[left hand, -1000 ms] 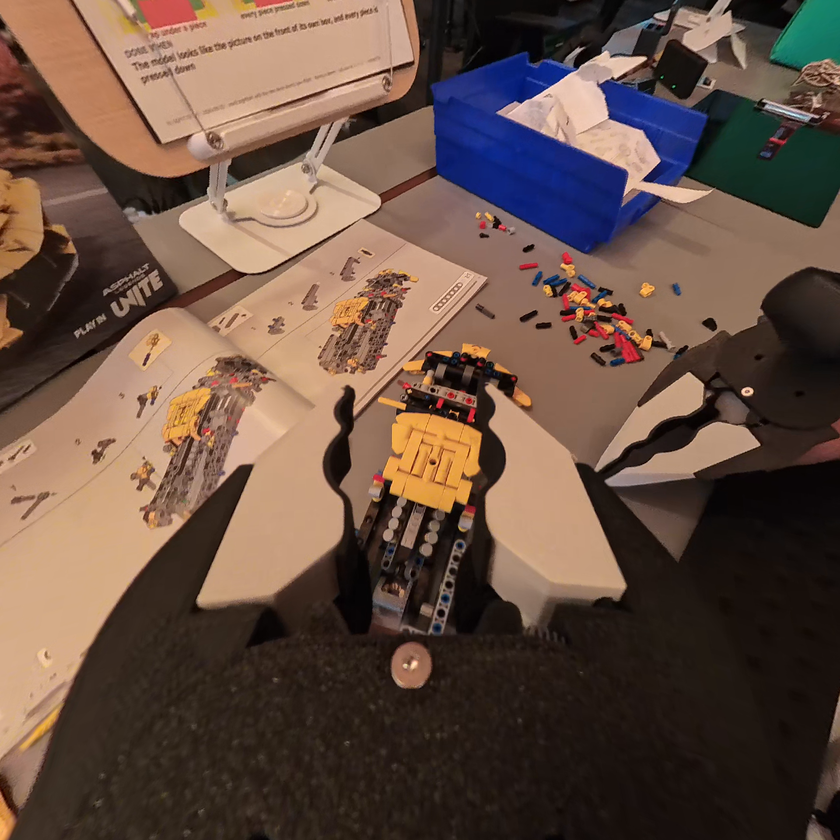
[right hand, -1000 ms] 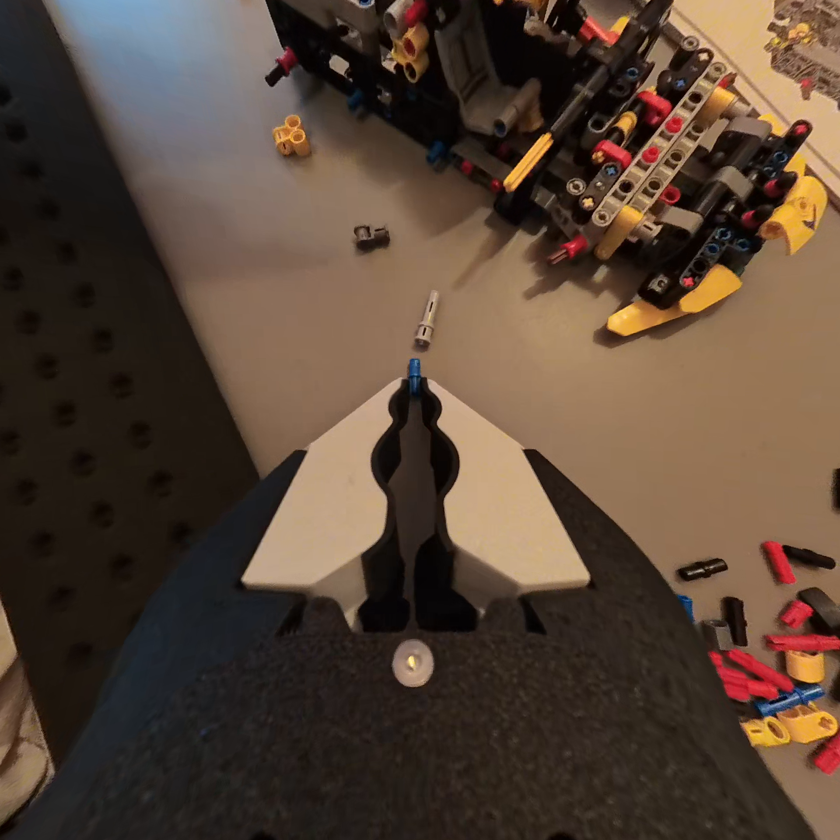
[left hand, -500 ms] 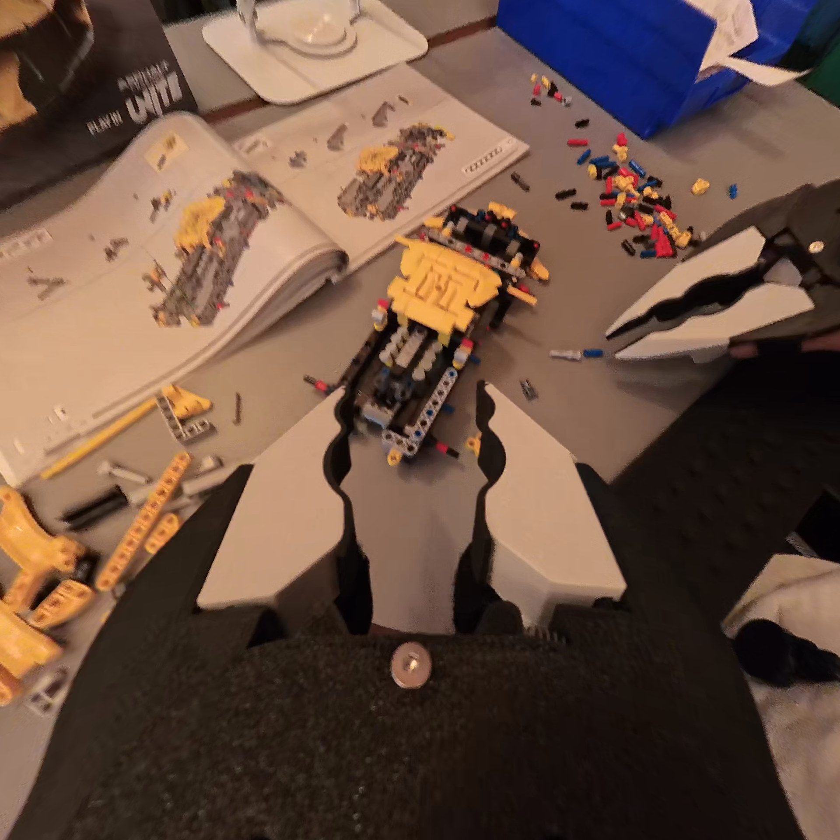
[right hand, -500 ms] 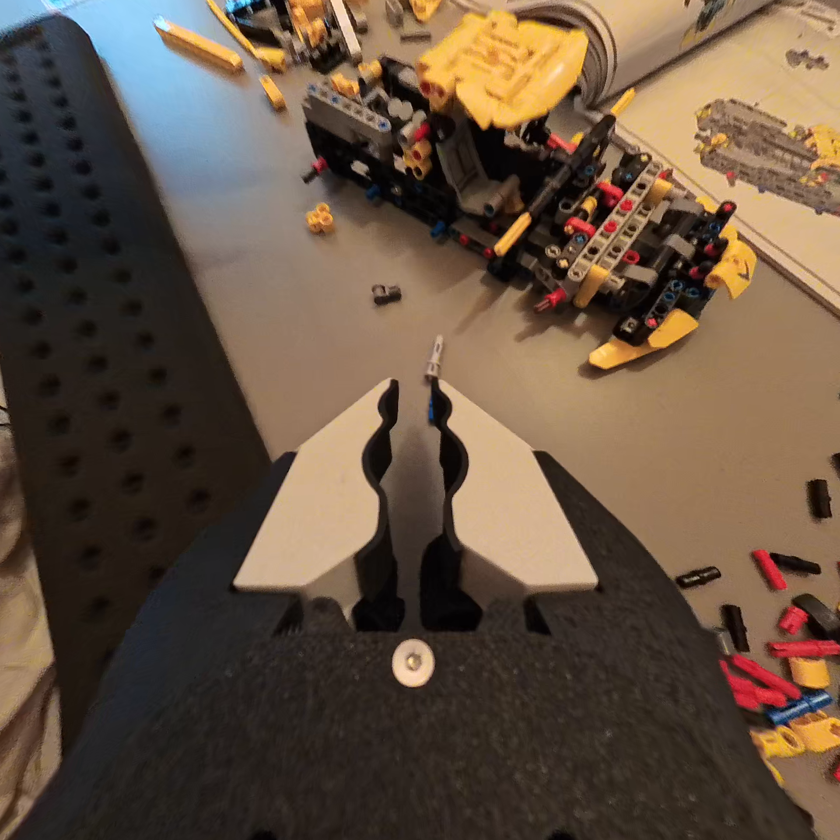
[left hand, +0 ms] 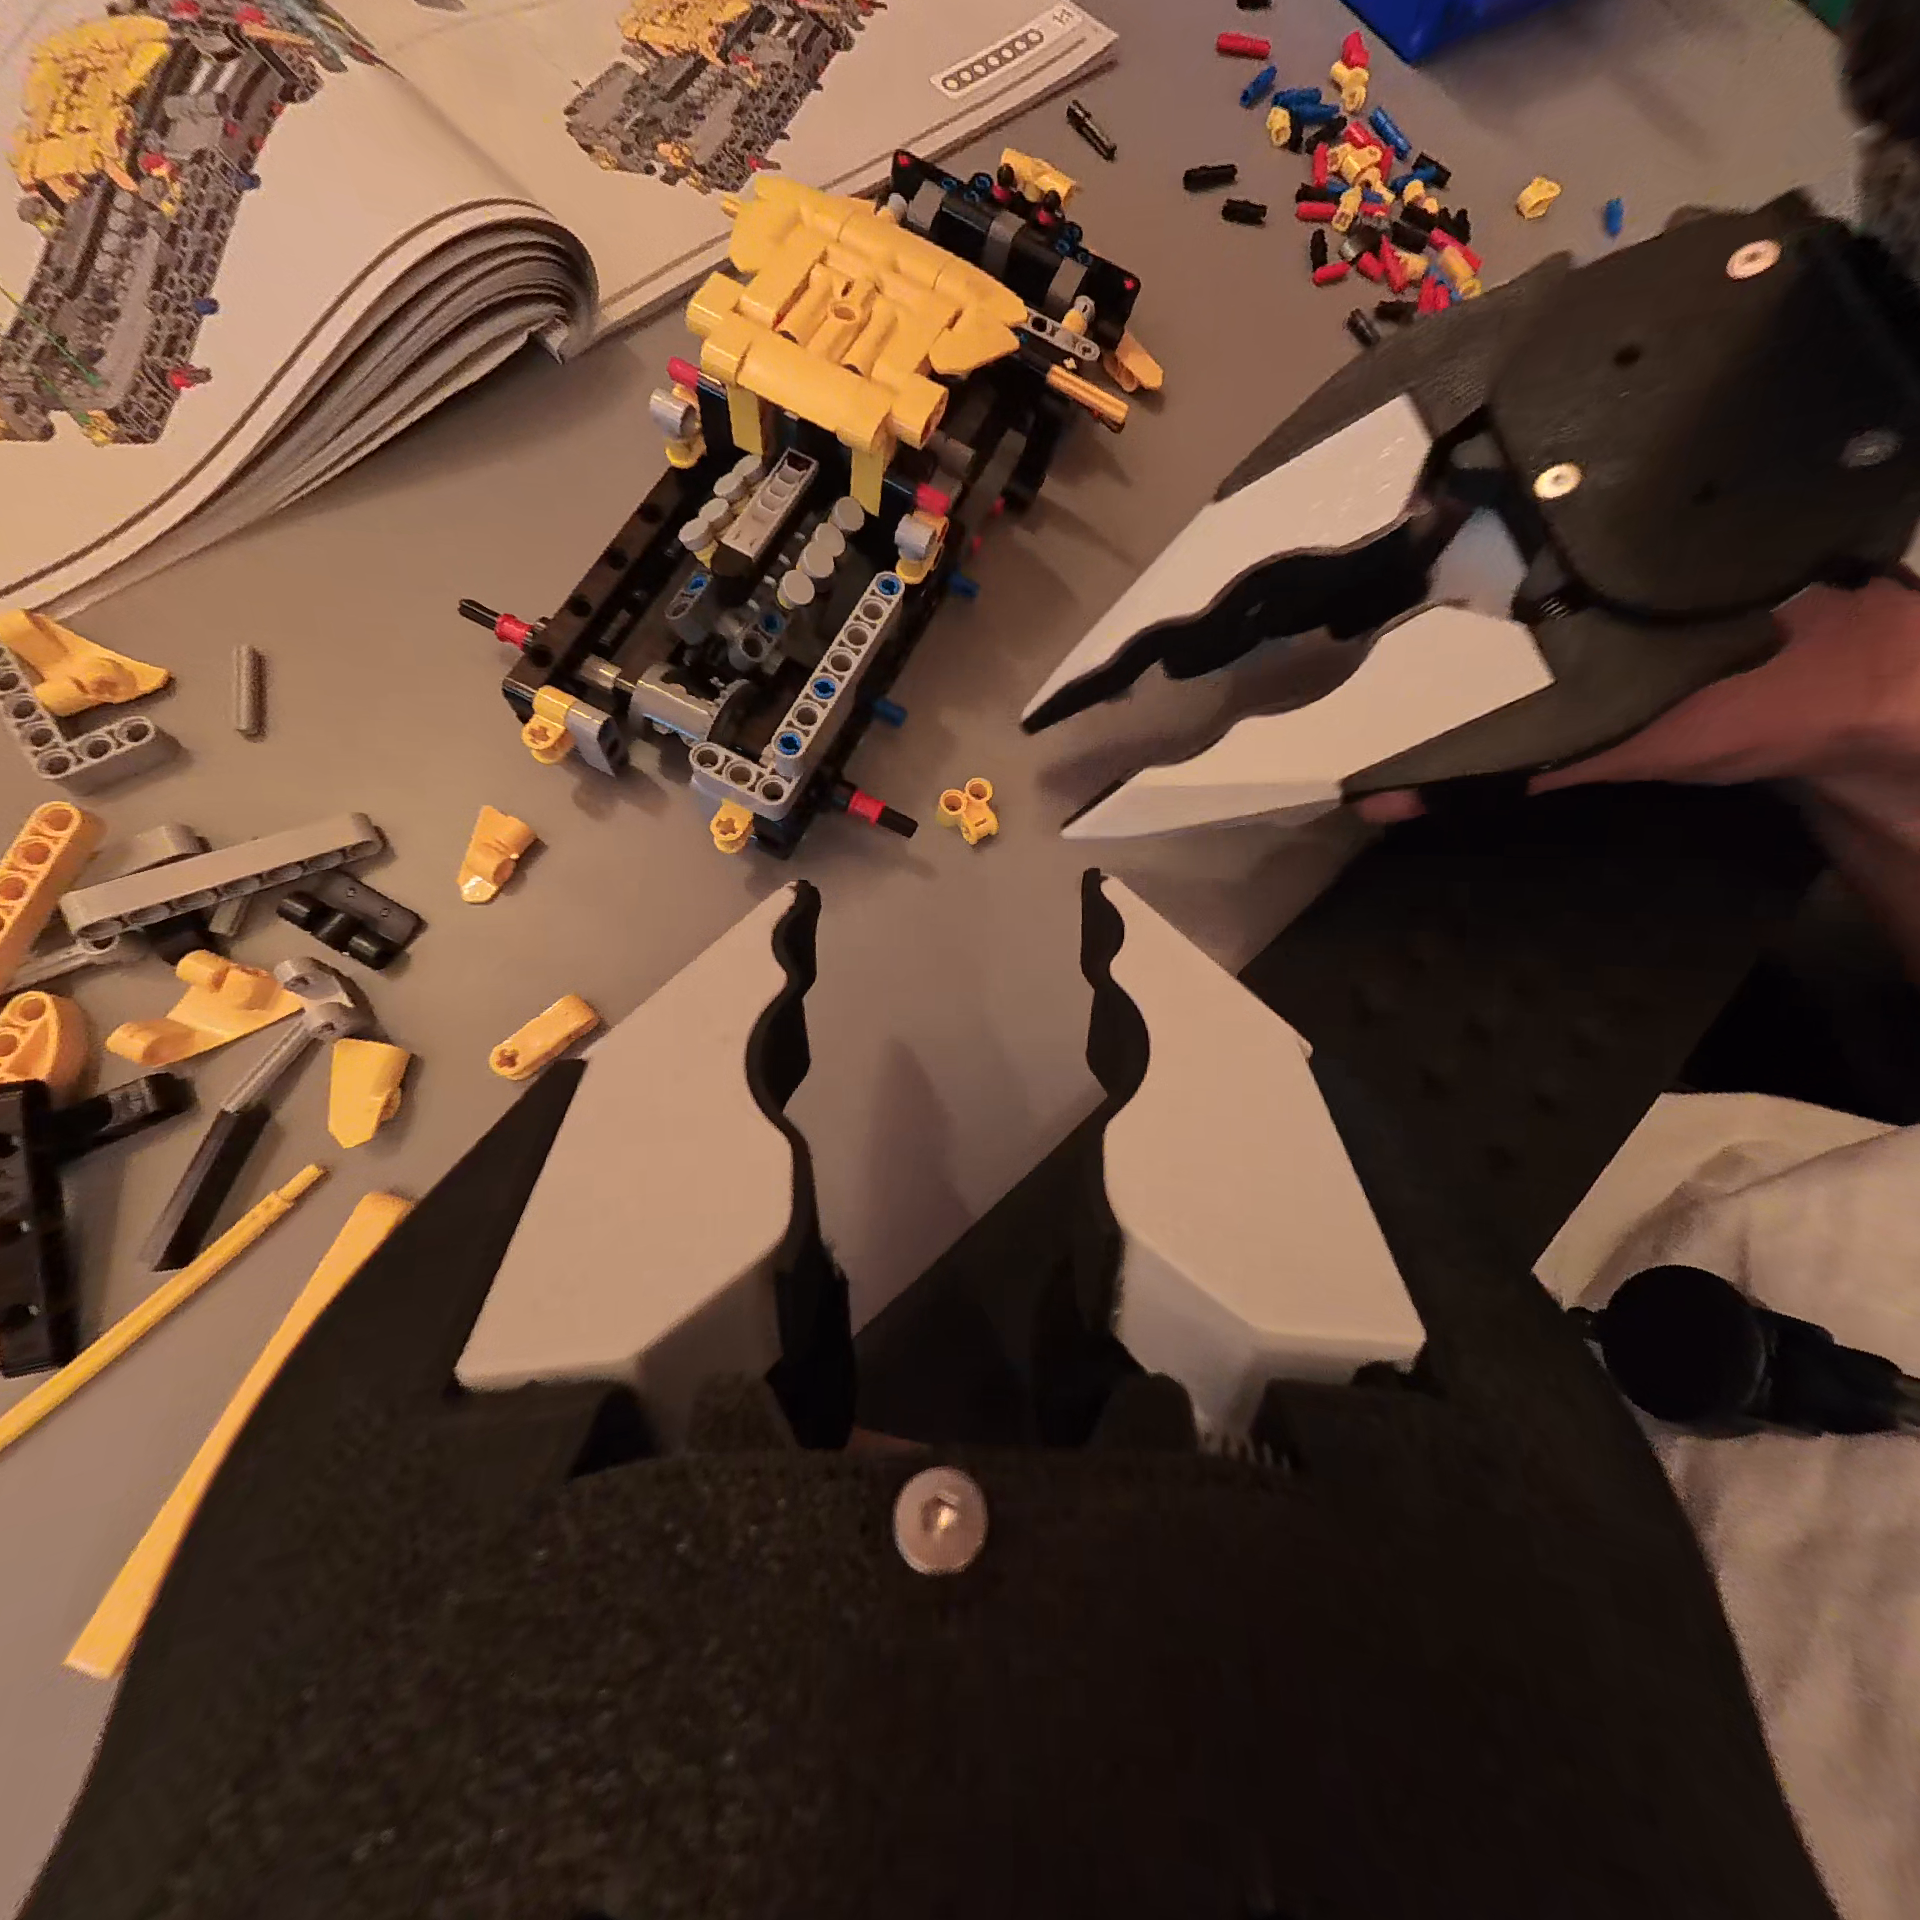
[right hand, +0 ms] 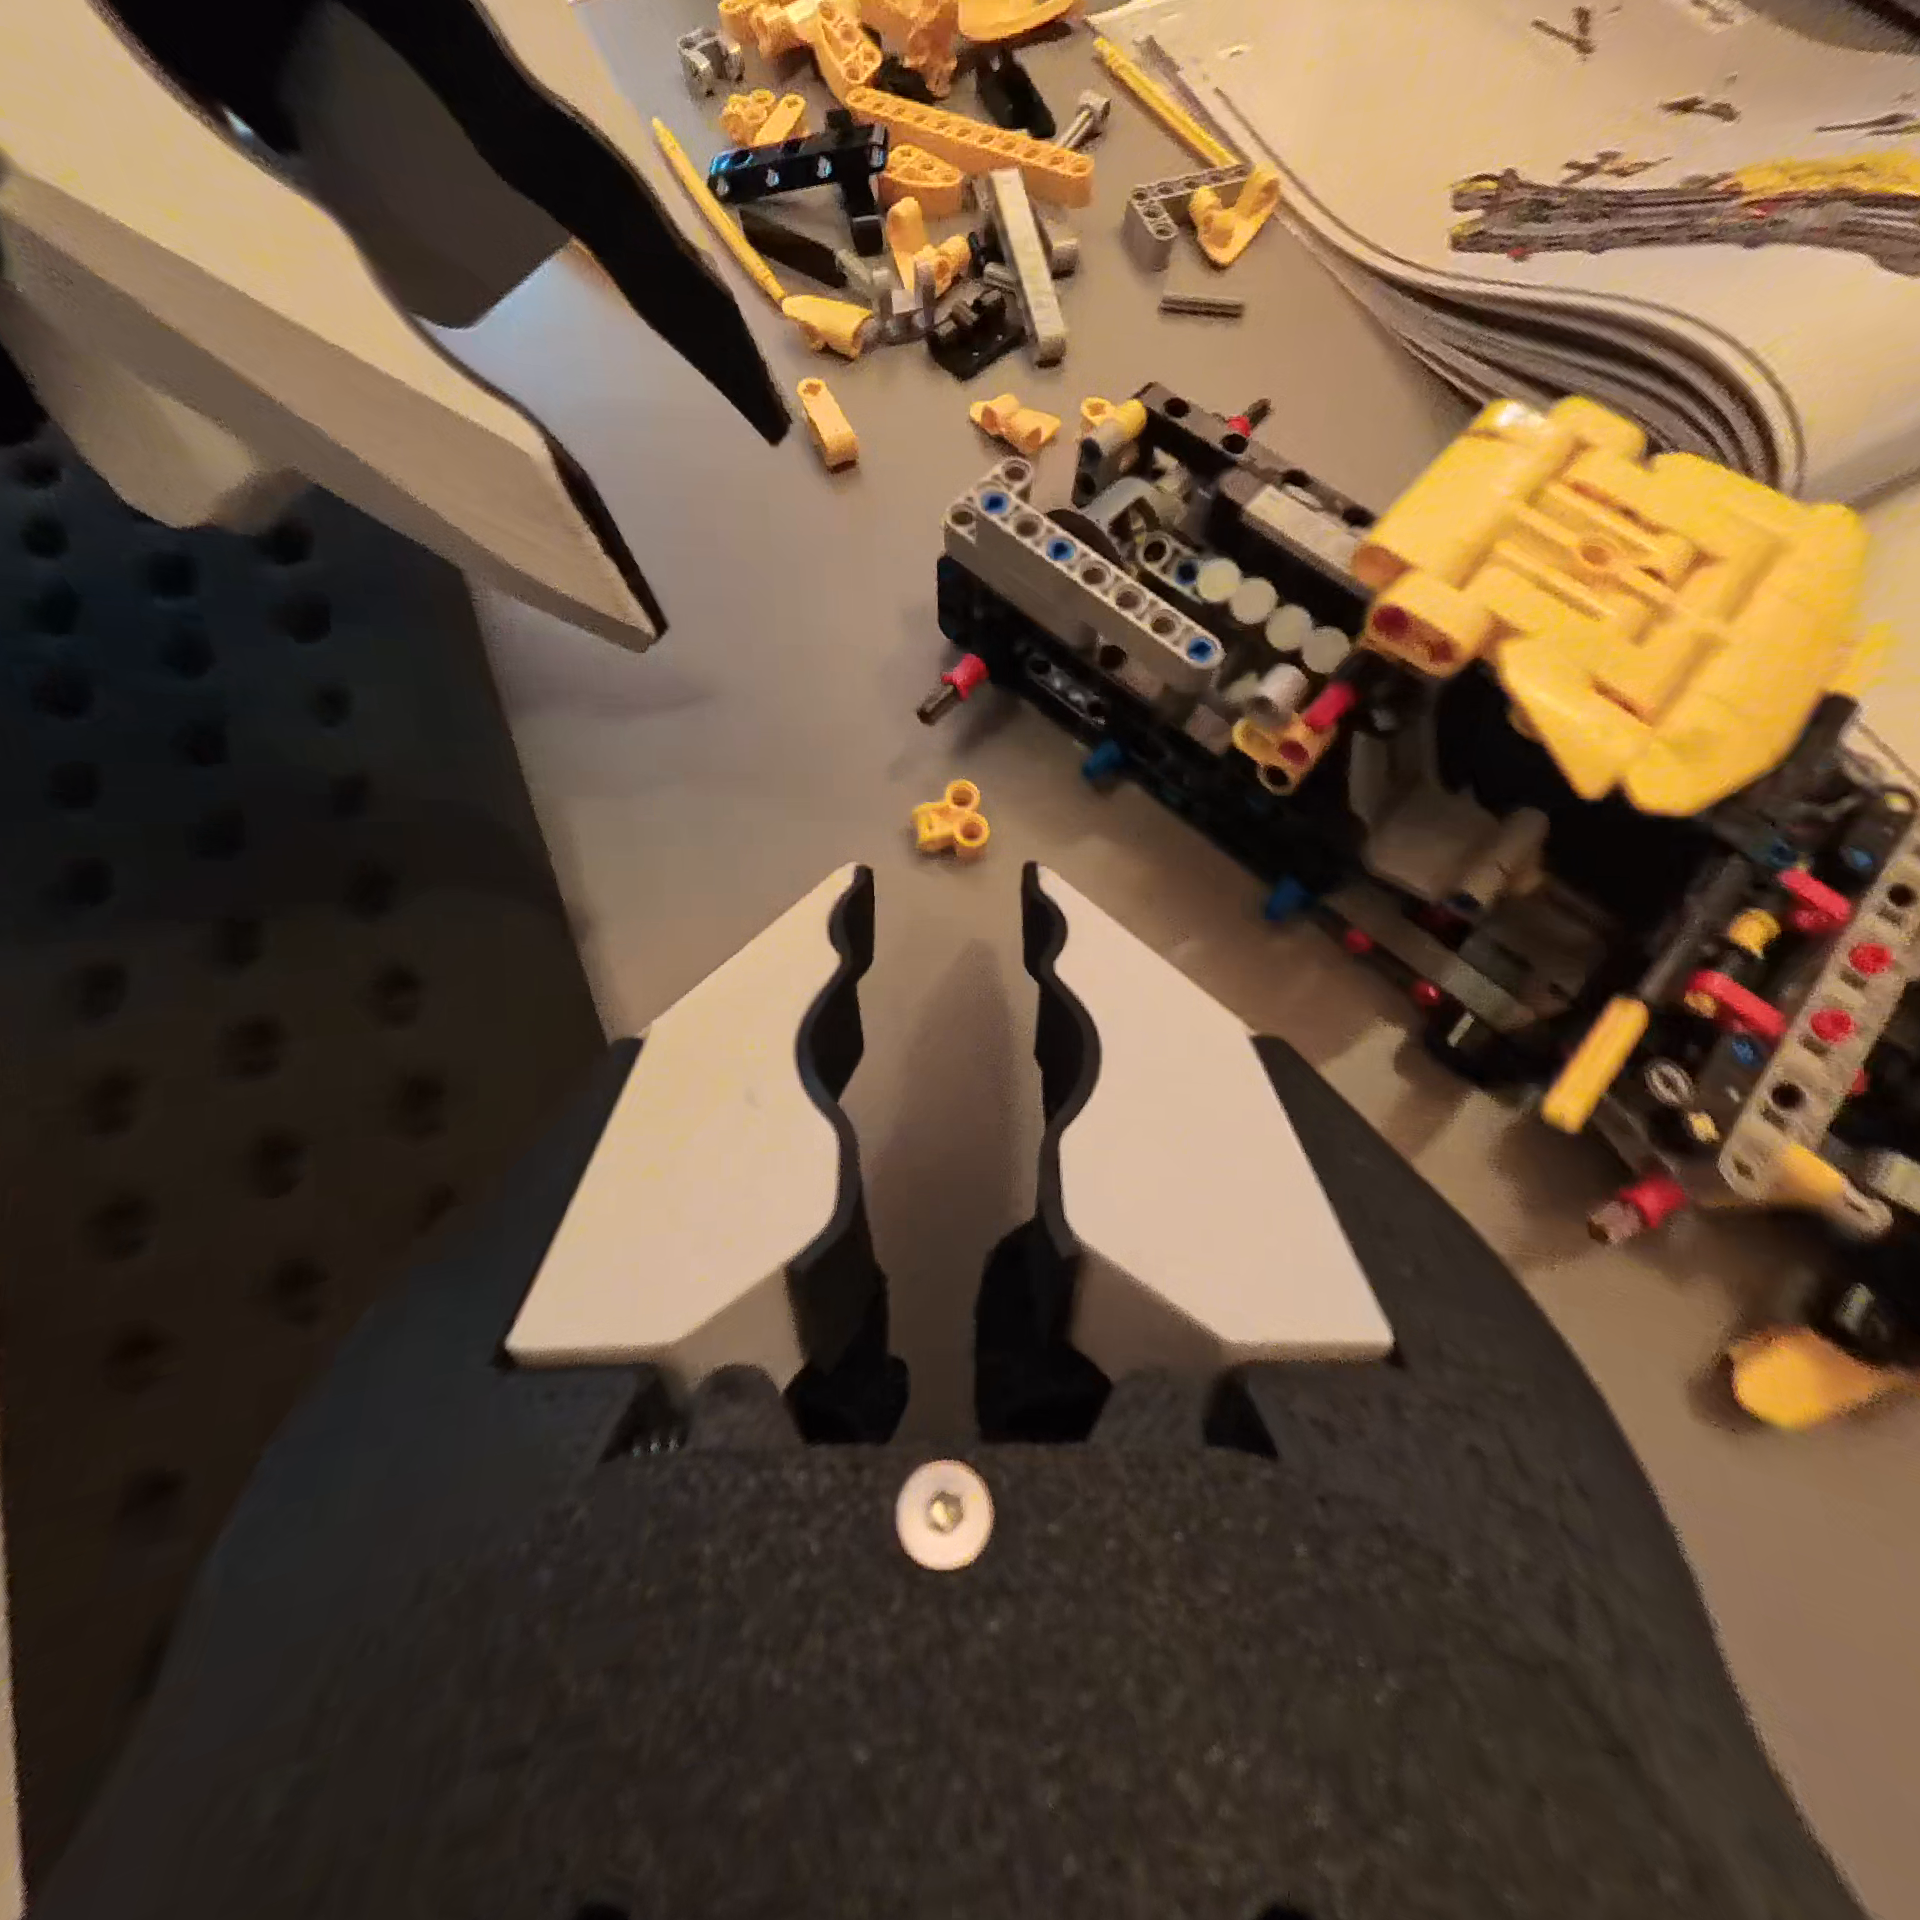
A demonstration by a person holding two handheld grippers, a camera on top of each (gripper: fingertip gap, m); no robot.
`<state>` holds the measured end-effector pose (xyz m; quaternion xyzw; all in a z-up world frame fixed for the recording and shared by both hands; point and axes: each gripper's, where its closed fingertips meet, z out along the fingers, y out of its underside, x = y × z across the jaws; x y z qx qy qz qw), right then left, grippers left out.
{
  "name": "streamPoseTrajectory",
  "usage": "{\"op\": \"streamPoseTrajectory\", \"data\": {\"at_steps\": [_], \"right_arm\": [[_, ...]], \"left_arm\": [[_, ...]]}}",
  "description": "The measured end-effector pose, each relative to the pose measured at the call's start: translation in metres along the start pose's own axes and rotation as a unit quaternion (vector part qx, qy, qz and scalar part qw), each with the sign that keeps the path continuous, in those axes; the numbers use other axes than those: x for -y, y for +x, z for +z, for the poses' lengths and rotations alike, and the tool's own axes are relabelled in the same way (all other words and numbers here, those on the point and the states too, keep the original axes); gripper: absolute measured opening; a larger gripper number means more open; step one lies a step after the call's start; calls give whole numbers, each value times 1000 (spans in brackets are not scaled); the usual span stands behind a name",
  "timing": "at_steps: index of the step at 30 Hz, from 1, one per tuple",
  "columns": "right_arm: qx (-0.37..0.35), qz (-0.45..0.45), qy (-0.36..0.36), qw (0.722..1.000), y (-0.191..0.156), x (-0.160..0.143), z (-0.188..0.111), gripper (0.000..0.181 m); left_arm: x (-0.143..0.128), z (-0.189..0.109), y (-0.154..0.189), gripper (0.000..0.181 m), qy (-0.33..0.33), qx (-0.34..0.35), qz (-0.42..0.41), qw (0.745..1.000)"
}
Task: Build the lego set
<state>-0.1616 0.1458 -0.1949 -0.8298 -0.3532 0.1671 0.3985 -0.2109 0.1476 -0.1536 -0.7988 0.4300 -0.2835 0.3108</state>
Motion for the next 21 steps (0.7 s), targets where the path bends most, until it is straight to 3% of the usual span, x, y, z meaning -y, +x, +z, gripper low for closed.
{"op": "streamPoseTrajectory", "data": {"at_steps": [4, 8, 15, 21], "right_arm": [[10, -18, -15, 1000, -4, 8, 18, 25], [-14, -45, -25, 999, -1, 6, 22, 4], [-37, -44, -17, 998, 4, 3, -4, 0], [-7, -13, -11, 1000, 2, -3, -27, 1]], "left_arm": [[2, -9, -7, 51, 15, 5, 2, 1000], [-1, -18, -19, 51, 24, 16, -8, 1000], [-2, -28, -42, 51, 36, 27, -28, 999], [-1, -26, -49, 51, 39, 29, -32, 998]]}}
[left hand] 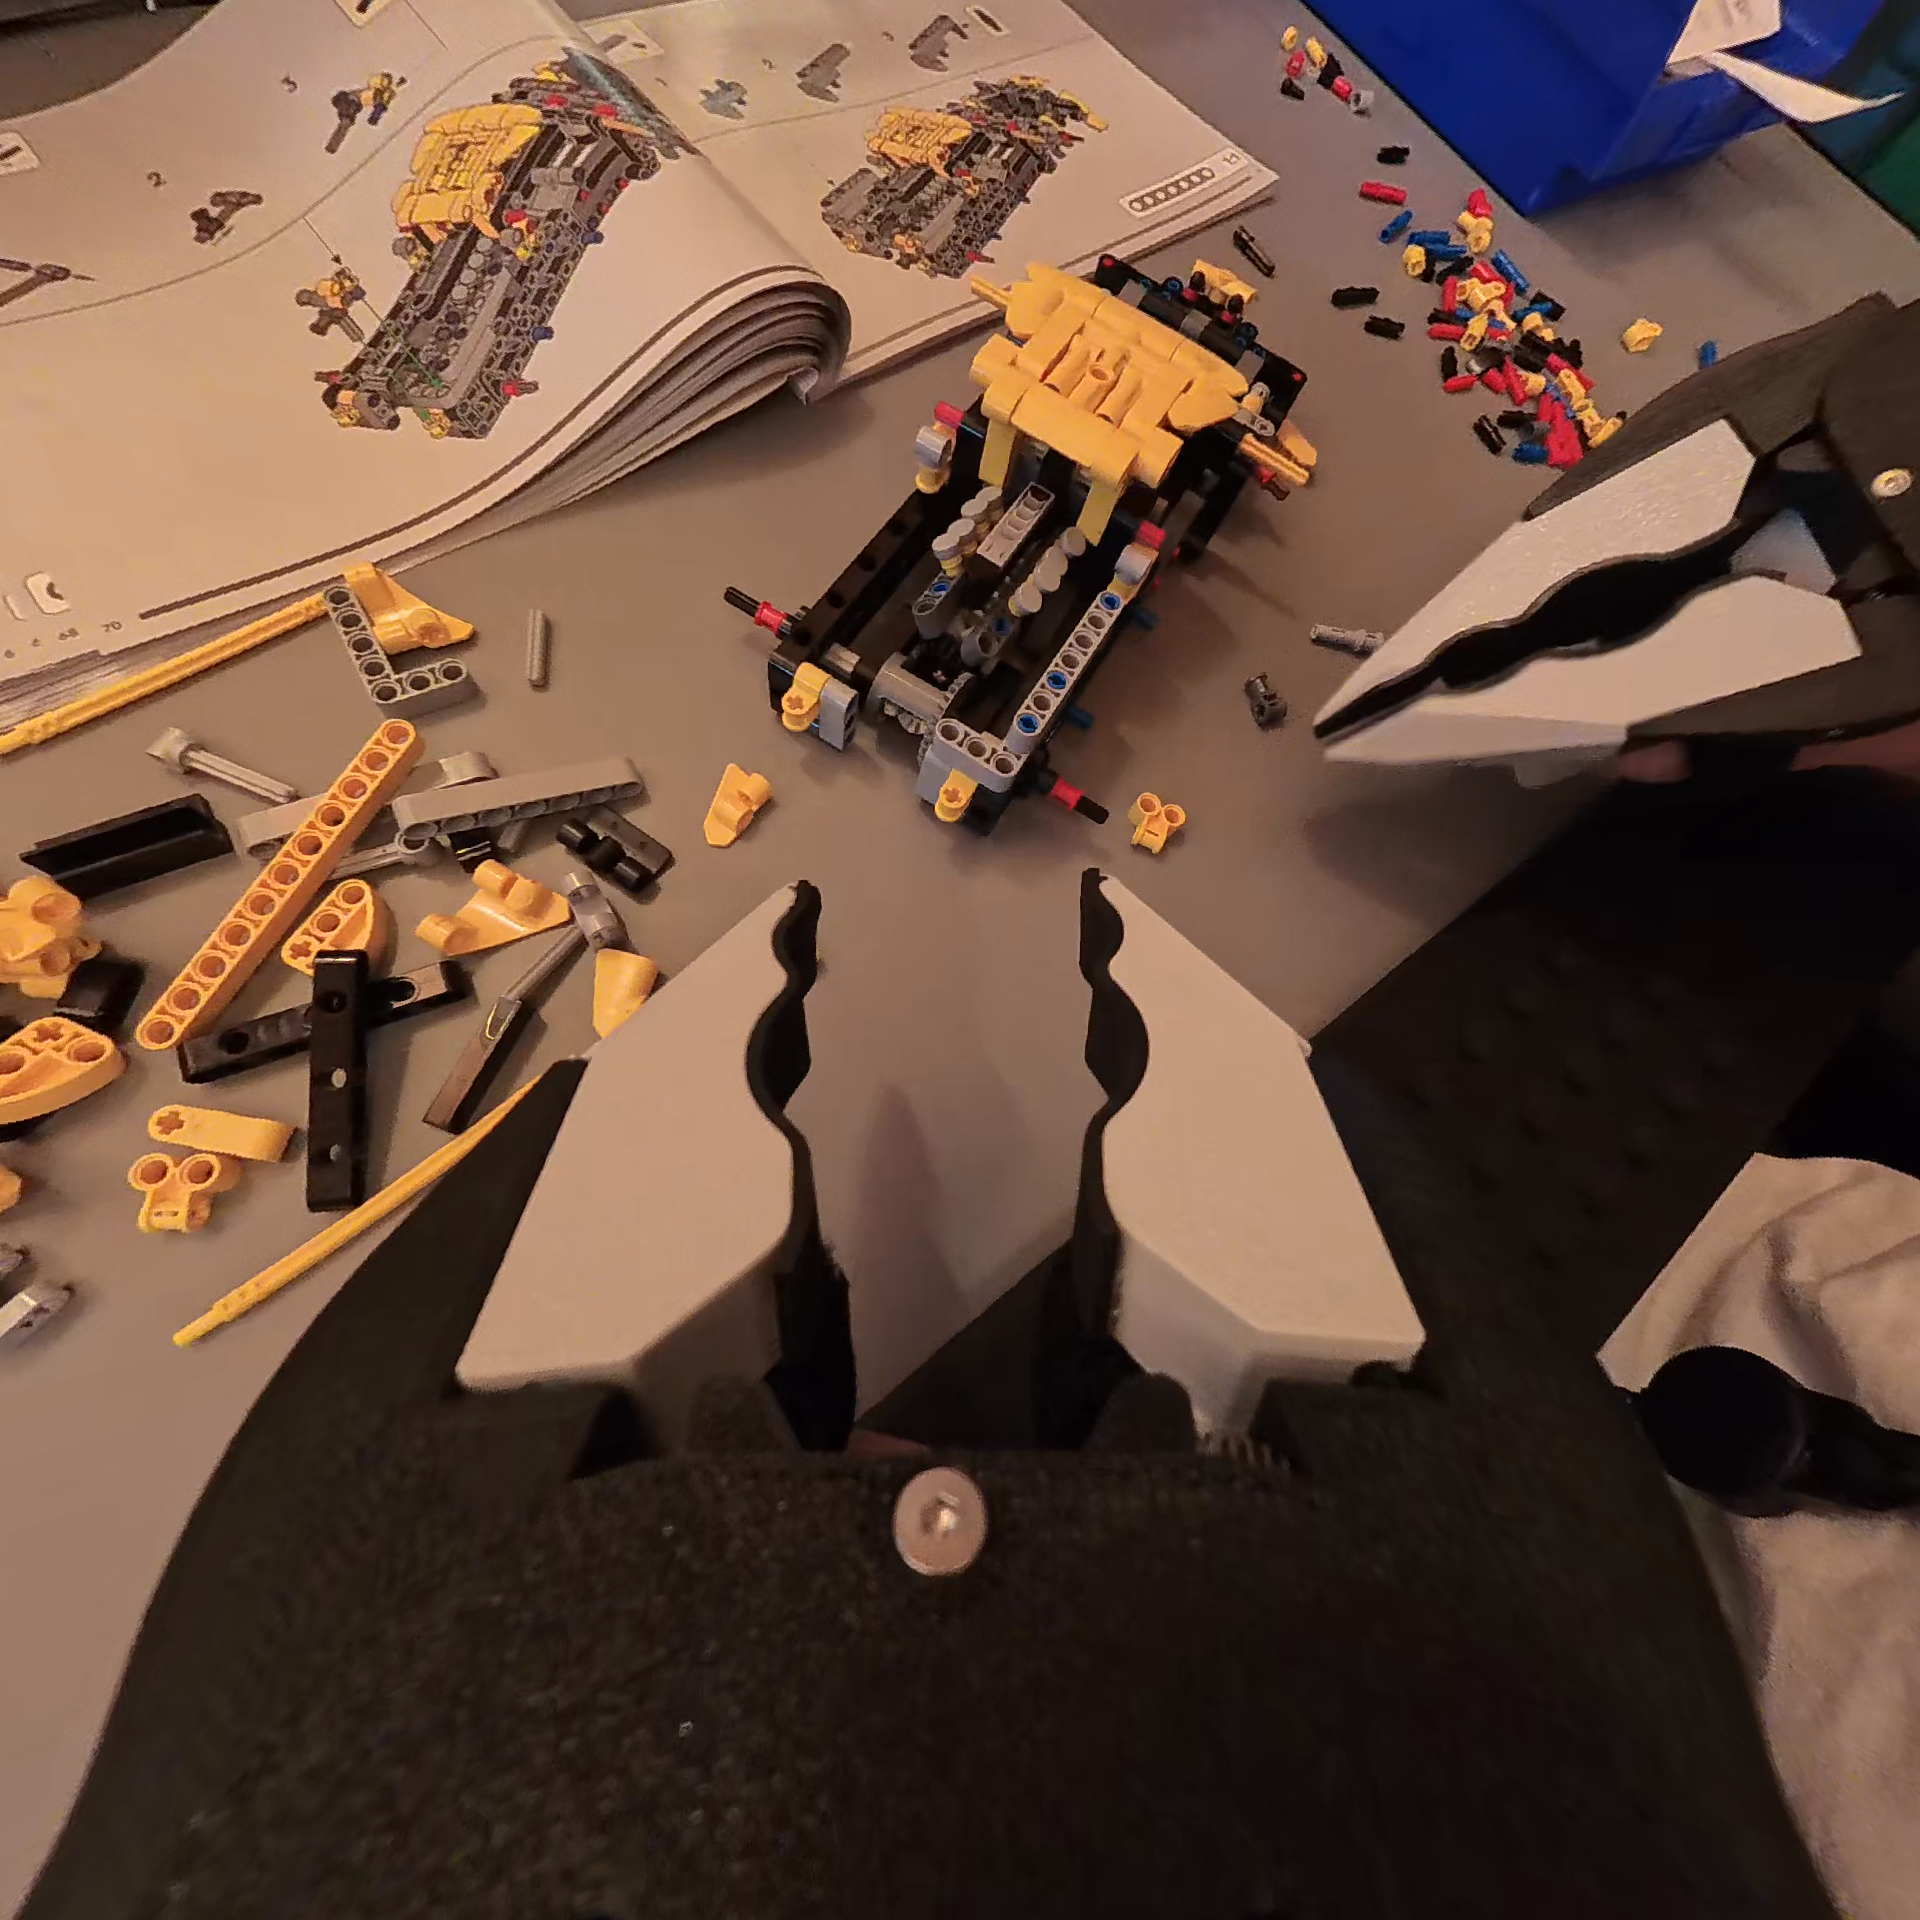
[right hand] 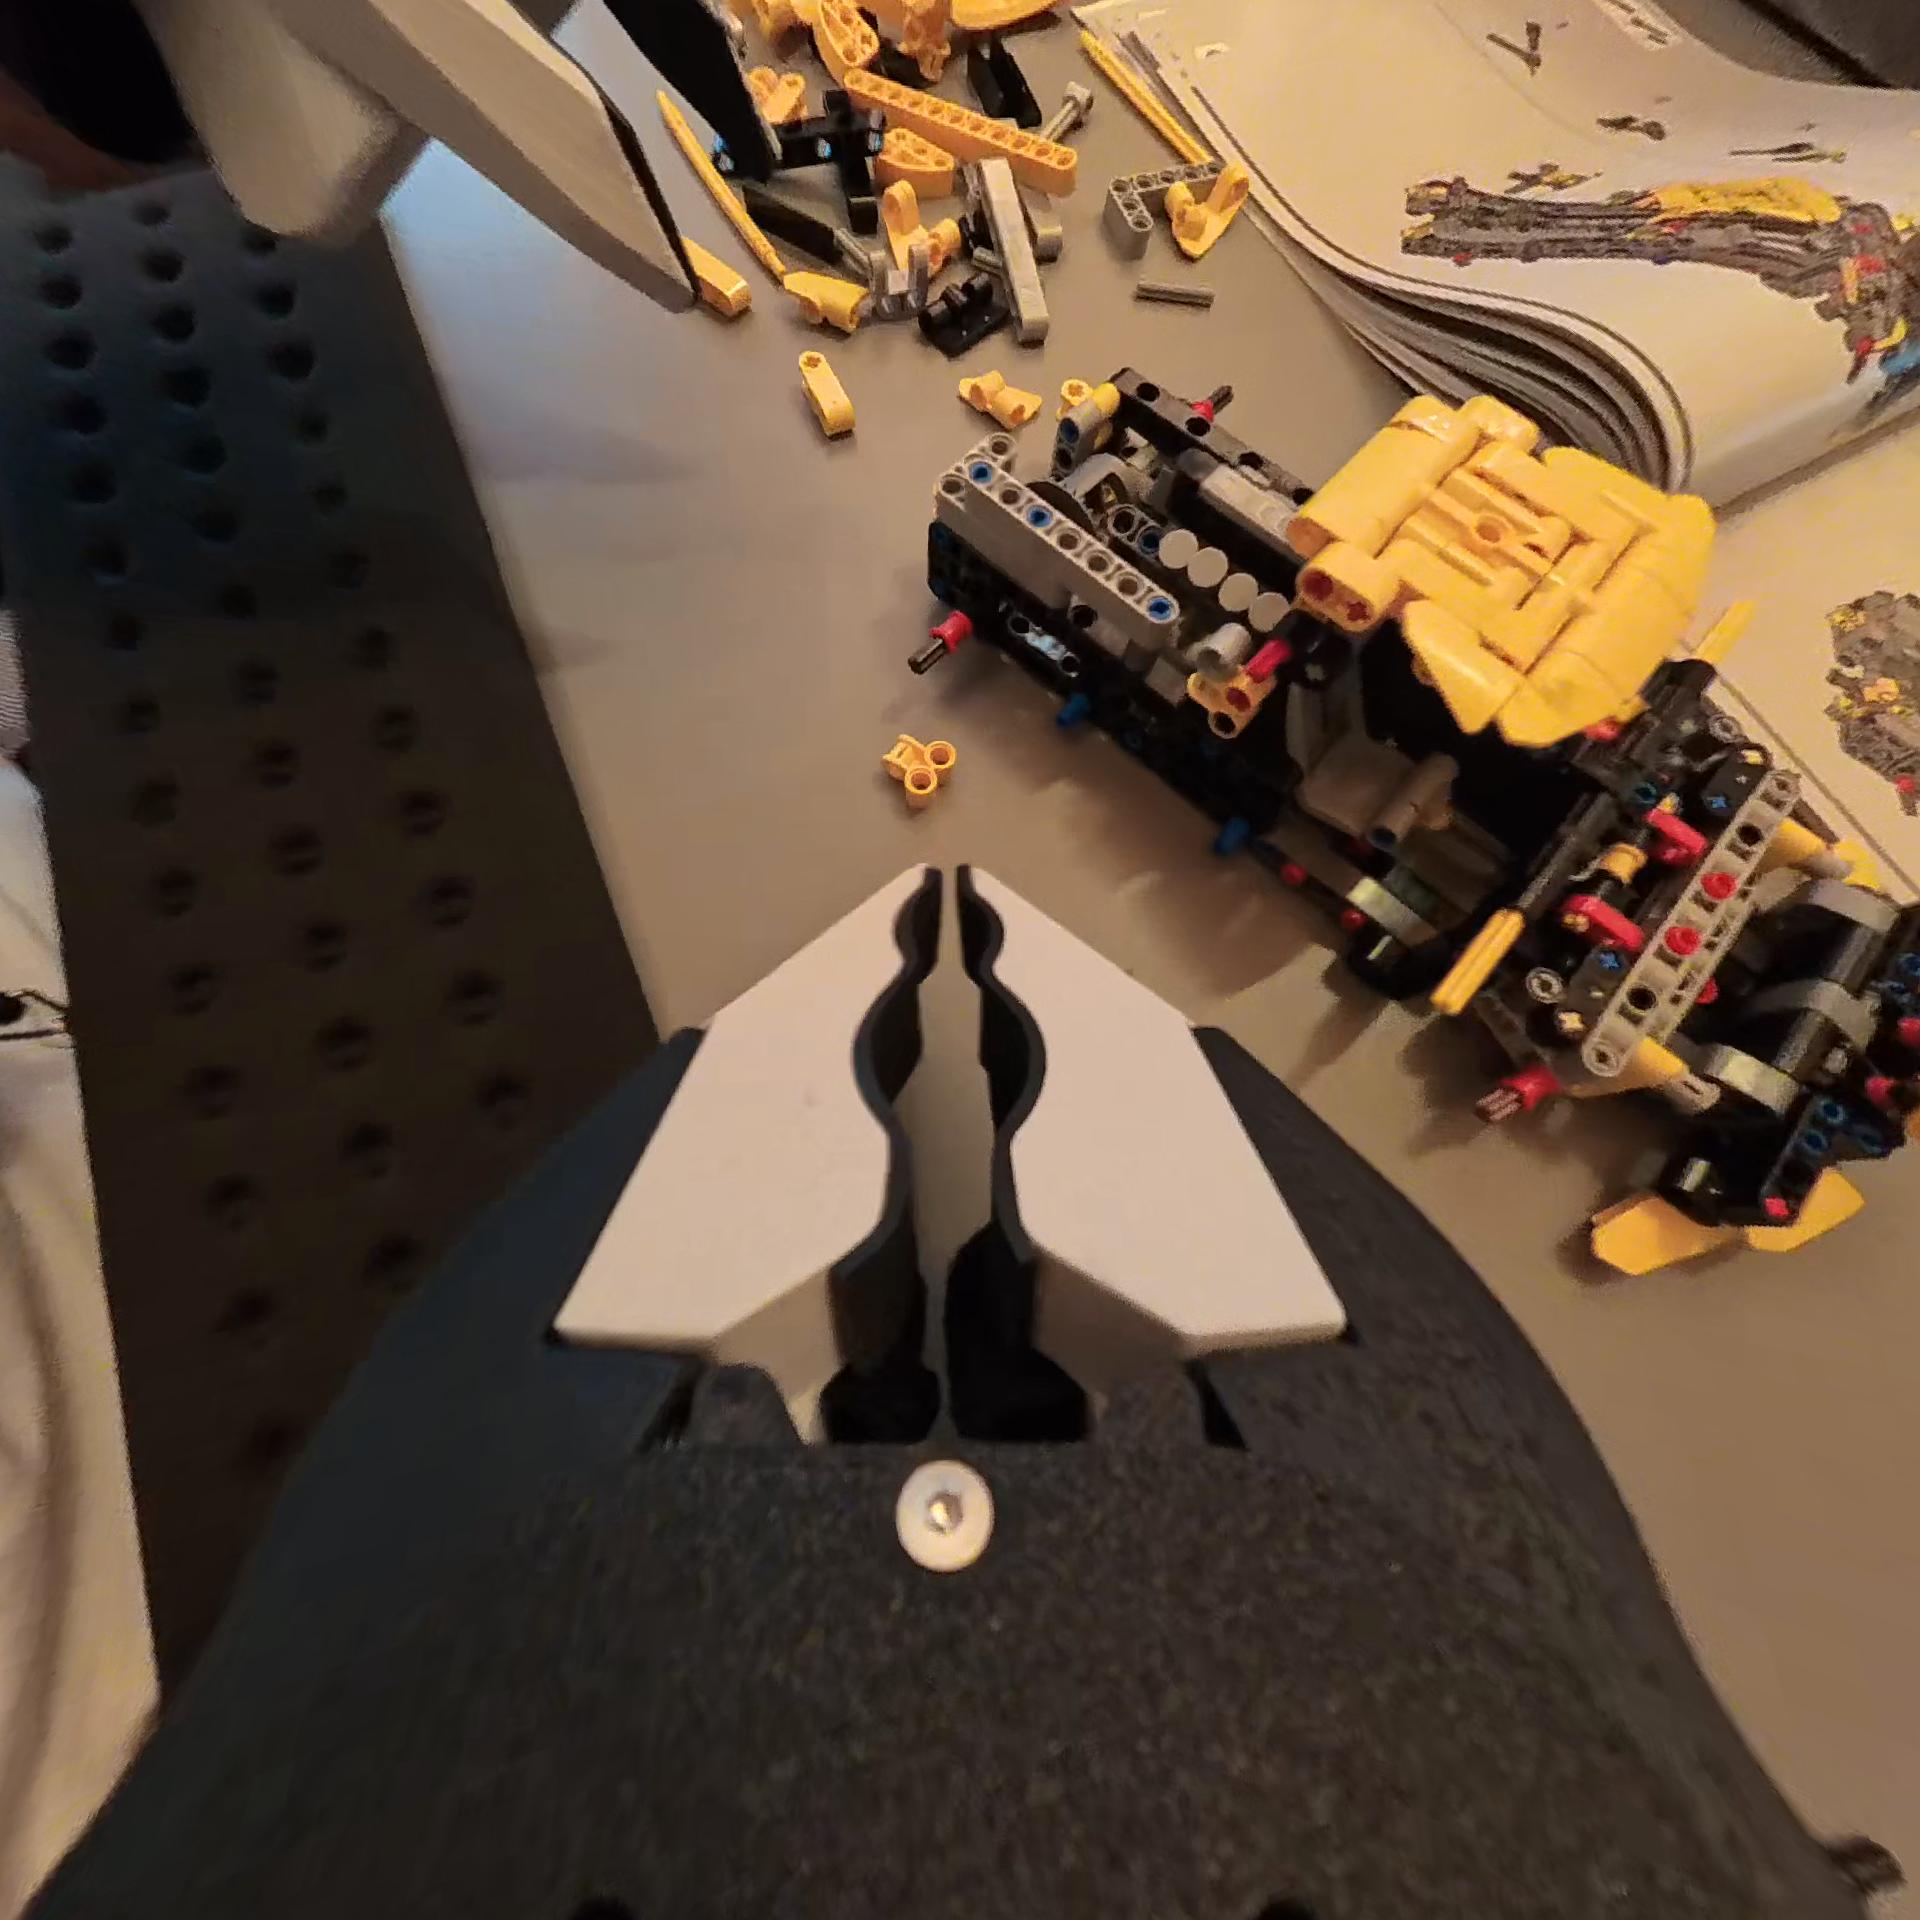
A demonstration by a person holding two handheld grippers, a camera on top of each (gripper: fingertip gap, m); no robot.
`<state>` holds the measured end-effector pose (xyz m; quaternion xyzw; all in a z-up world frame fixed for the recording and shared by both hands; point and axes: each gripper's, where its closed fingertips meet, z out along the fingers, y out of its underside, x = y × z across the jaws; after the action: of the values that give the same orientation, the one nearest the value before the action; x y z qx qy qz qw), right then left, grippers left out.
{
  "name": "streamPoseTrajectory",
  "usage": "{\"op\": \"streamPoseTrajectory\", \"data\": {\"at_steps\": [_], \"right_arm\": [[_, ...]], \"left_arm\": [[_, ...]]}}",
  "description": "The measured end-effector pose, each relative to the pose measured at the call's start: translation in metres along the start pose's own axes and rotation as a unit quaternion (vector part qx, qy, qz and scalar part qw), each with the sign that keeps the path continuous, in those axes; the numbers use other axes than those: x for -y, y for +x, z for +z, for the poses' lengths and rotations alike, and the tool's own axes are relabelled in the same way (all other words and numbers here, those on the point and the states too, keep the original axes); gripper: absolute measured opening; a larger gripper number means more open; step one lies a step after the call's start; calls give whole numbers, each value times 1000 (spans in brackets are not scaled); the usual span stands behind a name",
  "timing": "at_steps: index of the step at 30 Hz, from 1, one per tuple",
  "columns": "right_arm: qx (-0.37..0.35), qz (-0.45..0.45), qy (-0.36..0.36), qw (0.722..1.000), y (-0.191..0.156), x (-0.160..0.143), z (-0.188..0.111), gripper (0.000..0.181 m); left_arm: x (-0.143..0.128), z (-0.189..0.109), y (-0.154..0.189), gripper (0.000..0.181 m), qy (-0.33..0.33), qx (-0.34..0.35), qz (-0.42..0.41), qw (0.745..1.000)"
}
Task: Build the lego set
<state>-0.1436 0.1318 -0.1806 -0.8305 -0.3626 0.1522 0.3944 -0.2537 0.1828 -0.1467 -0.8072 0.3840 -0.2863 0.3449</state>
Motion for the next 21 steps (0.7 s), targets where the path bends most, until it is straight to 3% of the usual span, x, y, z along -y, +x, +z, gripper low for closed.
{"op": "streamPoseTrajectory", "data": {"at_steps": [3, 16, 21], "right_arm": [[15, 3, -7, 1000, -3, -1, 9, 29], [22, -28, -40, 999, -12, 10, 50, 25], [-4, -61, -48, 997, -8, 4, 51, 17]], "left_arm": [[1, 2, 3, 51, 2, -5, 0, 1000], [2, -2, 6, 50, 4, -2, 4, 1000], [3, -5, 5, 51, 7, 1, 3, 1000]]}}
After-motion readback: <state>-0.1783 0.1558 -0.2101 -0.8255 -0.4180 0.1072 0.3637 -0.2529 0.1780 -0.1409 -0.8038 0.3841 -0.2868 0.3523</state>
